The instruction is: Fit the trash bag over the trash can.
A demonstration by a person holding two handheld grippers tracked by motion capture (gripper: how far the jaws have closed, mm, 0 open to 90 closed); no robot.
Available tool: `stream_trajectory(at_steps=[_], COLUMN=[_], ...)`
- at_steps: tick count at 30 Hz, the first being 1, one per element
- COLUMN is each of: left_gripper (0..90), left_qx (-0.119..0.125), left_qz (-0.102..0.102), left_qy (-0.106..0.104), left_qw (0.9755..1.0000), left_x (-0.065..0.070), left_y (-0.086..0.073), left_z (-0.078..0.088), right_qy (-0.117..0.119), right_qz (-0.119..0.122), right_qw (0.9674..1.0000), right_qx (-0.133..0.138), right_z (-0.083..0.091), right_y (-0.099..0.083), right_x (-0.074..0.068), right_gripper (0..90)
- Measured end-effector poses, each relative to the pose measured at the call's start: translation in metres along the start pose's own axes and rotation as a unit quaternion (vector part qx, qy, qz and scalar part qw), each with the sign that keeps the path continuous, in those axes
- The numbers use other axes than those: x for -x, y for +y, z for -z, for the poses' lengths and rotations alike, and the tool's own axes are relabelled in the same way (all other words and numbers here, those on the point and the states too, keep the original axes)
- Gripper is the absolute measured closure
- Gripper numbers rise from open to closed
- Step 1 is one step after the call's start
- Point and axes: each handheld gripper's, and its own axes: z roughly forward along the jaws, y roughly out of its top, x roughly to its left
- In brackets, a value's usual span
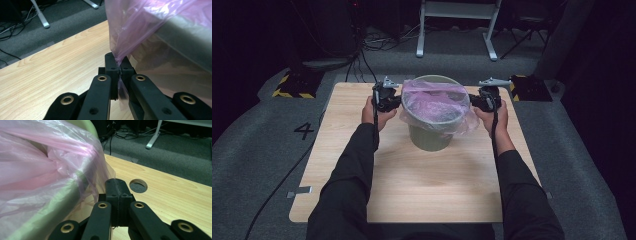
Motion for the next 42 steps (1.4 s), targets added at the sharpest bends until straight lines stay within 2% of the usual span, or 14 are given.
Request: stream_trajectory(at_steps=[3, 5, 7, 11, 14, 22, 23, 26, 30, 31, 34, 37, 38, 42], left_gripper=[86.6, 78.4, 79.7, 88.9, 89.6, 89.6, 89.5, 89.5, 89.5, 89.4, 89.3, 84.4, 80.8, 82.1], left_qx=[-0.017, -0.026, -0.026, -0.031, -0.035, -0.066, -0.07, -0.099, -0.113, -0.115, -0.114, -0.106, -0.101, -0.075], left_qz=[0.017, 0.013, 0.011, 0.01, 0.001, 0.026, 0.031, 0.026, 0.026, 0.027, 0.03, 0.01, 0.003, 0.007], left_qy=[0.002, 0.014, 0.01, -0.003, -0.002, -0.001, 0.003, -0.001, -0.006, -0.01, -0.033, -0.028, -0.015, -0.002], left_qw=[0.9997, 0.9995, 0.9996, 0.9995, 0.9994, 0.9975, 0.9971, 0.9948, 0.9932, 0.993, 0.9925, 0.9939, 0.9948, 0.9971], left_x=[-0.003, -0.003, -0.003, -0.005, -0.004, -0.006, -0.007, -0.006, -0.005, -0.005, -0.003, -0.001, 0.0, -0.004], left_y=[0.003, 0.004, 0.003, 0.001, 0.002, 0.01, 0.011, 0.009, 0.0, -0.001, -0.006, -0.008, -0.009, -0.01], left_z=[-0.004, -0.006, -0.006, -0.006, -0.007, -0.015, -0.016, -0.023, -0.031, -0.032, -0.033, -0.03, -0.027, -0.019], right_qy=[-0.002, -0.008, -0.004, 0.003, 0.011, 0.012, 0.012, 0.003, -0.003, -0.003, 0.0, -0.004, -0.005, -0.006], right_qz=[-0.002, -0.003, -0.005, -0.018, -0.025, -0.04, -0.041, -0.032, -0.019, -0.019, -0.018, -0.018, -0.019, -0.027], right_qw=[1.0, 0.9998, 0.9998, 0.9996, 0.9993, 0.9983, 0.9983, 0.9991, 0.9998, 0.9998, 0.9998, 0.9998, 0.9998, 0.9985], right_qx=[-0.007, -0.015, -0.018, -0.023, -0.027, -0.041, -0.04, -0.03, 0.001, 0.009, 0.01, -0.003, -0.009, -0.047], right_z=[-0.003, -0.005, -0.007, -0.01, -0.012, -0.017, -0.017, -0.016, -0.011, -0.009, -0.009, -0.011, -0.013, -0.023], right_y=[0.001, 0.001, 0.0, -0.004, -0.005, -0.002, -0.002, -0.001, 0.0, 0.001, 0.002, 0.004, 0.004, -0.001], right_x=[0.001, 0.001, 0.003, 0.007, 0.009, 0.009, 0.009, 0.008, 0.005, 0.005, 0.007, 0.008, 0.008, 0.013], right_gripper=[90.0, 90.0, 90.0, 90.0, 90.0, 90.0, 90.0, 90.0, 90.0, 90.0, 90.0, 90.0, 90.0, 90.0])
